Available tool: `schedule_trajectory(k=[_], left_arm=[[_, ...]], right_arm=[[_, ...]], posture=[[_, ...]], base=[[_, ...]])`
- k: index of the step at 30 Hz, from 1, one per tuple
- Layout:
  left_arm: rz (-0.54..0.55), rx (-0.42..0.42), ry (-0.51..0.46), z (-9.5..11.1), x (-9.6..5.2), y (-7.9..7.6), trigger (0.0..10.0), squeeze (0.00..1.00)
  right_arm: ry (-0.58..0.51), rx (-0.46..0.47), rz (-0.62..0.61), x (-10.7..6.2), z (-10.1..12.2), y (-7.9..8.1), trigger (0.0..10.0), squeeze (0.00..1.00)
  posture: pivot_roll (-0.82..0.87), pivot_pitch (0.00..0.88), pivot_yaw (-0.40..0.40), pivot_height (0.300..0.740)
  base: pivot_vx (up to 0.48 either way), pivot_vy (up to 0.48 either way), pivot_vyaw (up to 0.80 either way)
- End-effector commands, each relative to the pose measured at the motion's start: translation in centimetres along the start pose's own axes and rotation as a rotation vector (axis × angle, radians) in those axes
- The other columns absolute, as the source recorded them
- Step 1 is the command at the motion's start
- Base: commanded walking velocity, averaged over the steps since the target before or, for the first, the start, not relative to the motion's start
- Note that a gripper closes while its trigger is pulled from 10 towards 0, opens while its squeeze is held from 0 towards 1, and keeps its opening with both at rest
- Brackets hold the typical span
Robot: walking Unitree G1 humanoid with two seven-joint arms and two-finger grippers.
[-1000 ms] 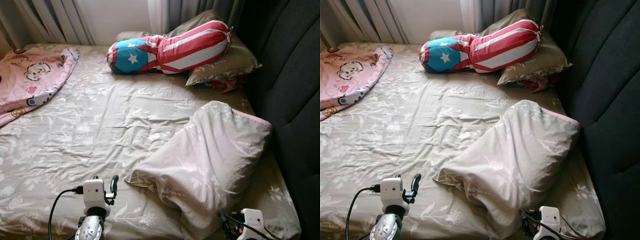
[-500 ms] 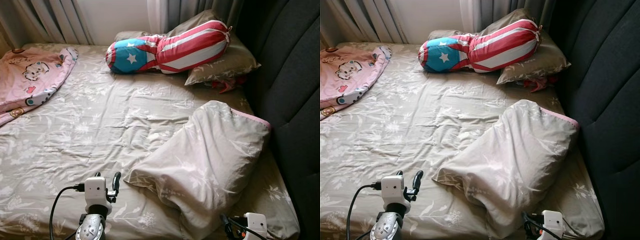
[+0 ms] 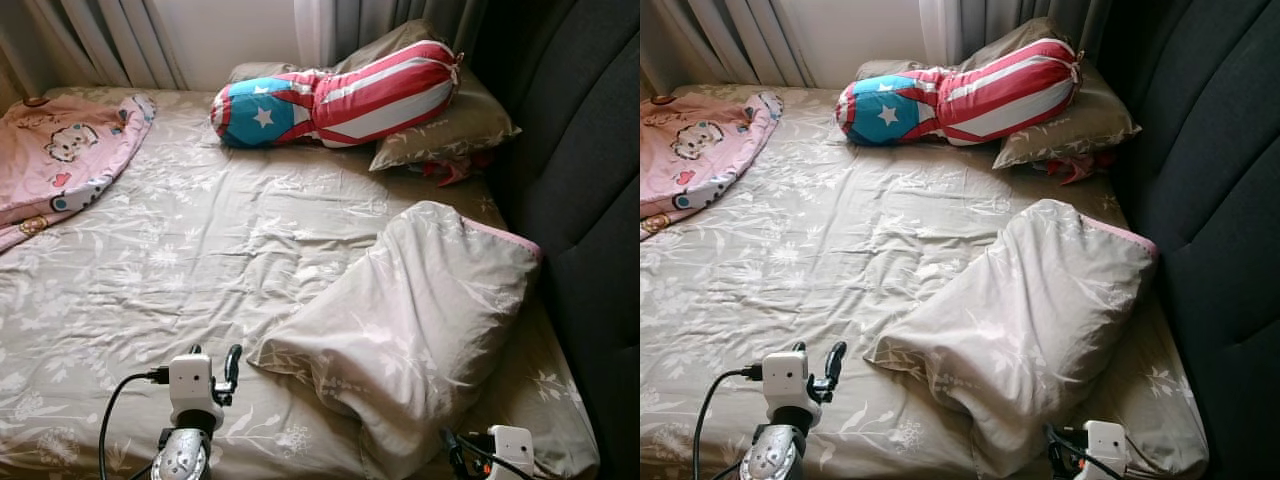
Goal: Clean up the room
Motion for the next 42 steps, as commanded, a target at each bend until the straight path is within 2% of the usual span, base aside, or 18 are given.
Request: schedule_trajectory(k=[1, 3, 5, 7, 10, 13, 17, 20, 23, 26, 29, 32, 33, 34, 35, 36, 37, 42], left_arm=[[0.006, -0.005, 0.025, -0.5, -0.4, 0.0, 10.0, 0.0], [0.006, -0.005, 0.025, -0.5, -0.4, 0.0, 10.0, 0.0], [-0.012, 0.002, -0.022, 1.8, 1.1, -0.4, 10.0, 0.0], [-0.012, 0.003, -0.027, 2.1, 1.3, -0.4, 10.0, 0.0], [-0.016, 0.004, -0.022, 2.0, 1.3, -0.4, 10.0, 0.0], [-0.015, 0.003, -0.024, 2.1, 1.3, -0.5, 10.0, 0.0], [-0.014, 0.0, -0.014, 2.3, 1.2, -0.6, 10.0, 0.0], [-0.014, -0.001, -0.012, 2.4, 1.2, -0.7, 10.0, 0.0], [-0.014, 0.0, -0.014, 2.4, 1.2, -0.6, 10.0, 0.0], [-0.006, 0.002, -0.016, 2.6, 1.2, -0.4, 10.0, 0.0], [-0.002, 0.002, -0.015, 2.7, 1.2, -0.3, 10.0, 0.0], [-0.001, 0.003, -0.013, 2.7, 1.2, -0.3, 10.0, 0.0], [0.0, 0.003, -0.013, 2.7, 1.2, -0.3, 10.0, 0.0], [0.0, 0.002, -0.013, 2.7, 1.2, -0.3, 10.0, 0.0], [0.001, 0.002, -0.014, 2.7, 1.2, -0.3, 10.0, 0.0], [0.001, 0.002, -0.014, 2.7, 1.2, -0.3, 10.0, 0.0], [0.001, 0.002, -0.014, 2.7, 1.2, -0.3, 10.0, 0.0], [0.011, 0.003, -0.02, 2.8, 0.9, -0.1, 10.0, 0.0]], right_arm=[[0.006, 0.011, -0.019, -0.4, -0.4, -0.3, 10.0, 0.0], [0.006, 0.011, -0.019, -0.4, -0.4, -0.3, 10.0, 0.0], [-0.017, 0.108, -0.003, -1.0, -1.2, 0.3, 10.0, 0.0], [-0.008, 0.112, -0.002, -1.0, -1.3, 0.3, 10.0, 0.0], [0.095, 0.048, 0.001, -1.0, -2.2, 0.3, 10.0, 0.0], [0.119, -0.003, 0.01, -1.0, -2.2, 0.2, 10.0, 0.0], [0.115, -0.028, 0.008, -1.0, -2.1, 0.1, 10.0, 0.0], [0.176, -0.021, -0.042, -1.1, -2.8, -0.3, 10.0, 0.0], [0.073, 0.066, -0.03, -1.0, -1.9, 0.0, 10.0, 0.0], [-0.128, 0.104, -0.021, -1.1, 0.0, 0.0, 10.0, 0.0], [-0.184, 0.077, -0.002, -1.1, 0.6, 0.2, 10.0, 0.0], [-0.203, 0.128, 0.002, -1.1, 0.7, 0.2, 10.0, 0.0], [-0.39, 0.051, 0.042, 2.3, 7.4, 2.3, 10.0, 0.0], [-0.539, 0.02, 0.074, 3.9, 12.7, 4.4, 10.0, 0.0], [-0.642, 0.005, 0.096, 4.4, 16.4, 5.9, 10.0, 0.0], [-0.642, 0.005, 0.096, 4.4, 16.4, 5.9, 10.0, 0.0], [-0.695, 0.002, 0.108, 4.5, 18.3, 6.8, 10.0, 0.0], [-0.716, 0.036, 0.106, 4.3, 18.4, 6.8, 10.0, 0.0]], posture=[[-0.05, 0.109, -0.043, 0.719], [-0.05, 0.109, -0.043, 0.719], [-0.05, 0.167, -0.006, 0.719], [-0.05, 0.167, -0.006, 0.719], [-0.05, 0.172, -0.011, 0.719], [-0.05, 0.175, -0.013, 0.719], [-0.05, 0.179, -0.015, 0.719], [-0.06, 0.179, -0.016, 0.719], [-0.06, 0.18, -0.017, 0.719], [-0.06, 0.18, -0.017, 0.719], [-0.06, 0.178, -0.017, 0.719], [-0.06, 0.179, -0.017, 0.719], [-0.06, 0.178, -0.018, 0.719], [-0.06, 0.178, -0.019, 0.719], [-0.06, 0.178, -0.019, 0.719], [-0.06, 0.178, -0.019, 0.719], [-0.06, 0.178, -0.02, 0.719], [-0.06, 0.178, -0.019, 0.719]], base=[[0.0, 0.0, 0.0], [0.0, 0.0, 0.0], [0.0, 0.0, 0.0], [0.0, 0.0, 0.0], [0.0, 0.0, 0.0], [0.0, 0.0, 0.0], [0.0, 0.0, 0.0], [0.0, 0.0, 0.0], [0.0, 0.0, 0.0], [0.0, 0.0, 0.0], [0.0, 0.0, 0.0], [0.0, 0.0, 0.0], [0.0, 0.0, 0.0], [0.0, 0.0, 0.0], [0.0, 0.0, 0.0], [0.0, 0.0, 0.0], [0.0, 0.0, 0.0], [0.0, 0.0, 0.0]])
Point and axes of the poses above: a point about 5 cm out from each wrist's last joint towards the gripper, its own x axis pointing out of the wrist towards the gripper, its own z axis along the axis of the wrist's last joint, y = z × x, the point moved 1 cm from there along x, pointing out of the wrist towards the gripper, and after that the axes turned 1 degree about -x, right-handed, at the moved point
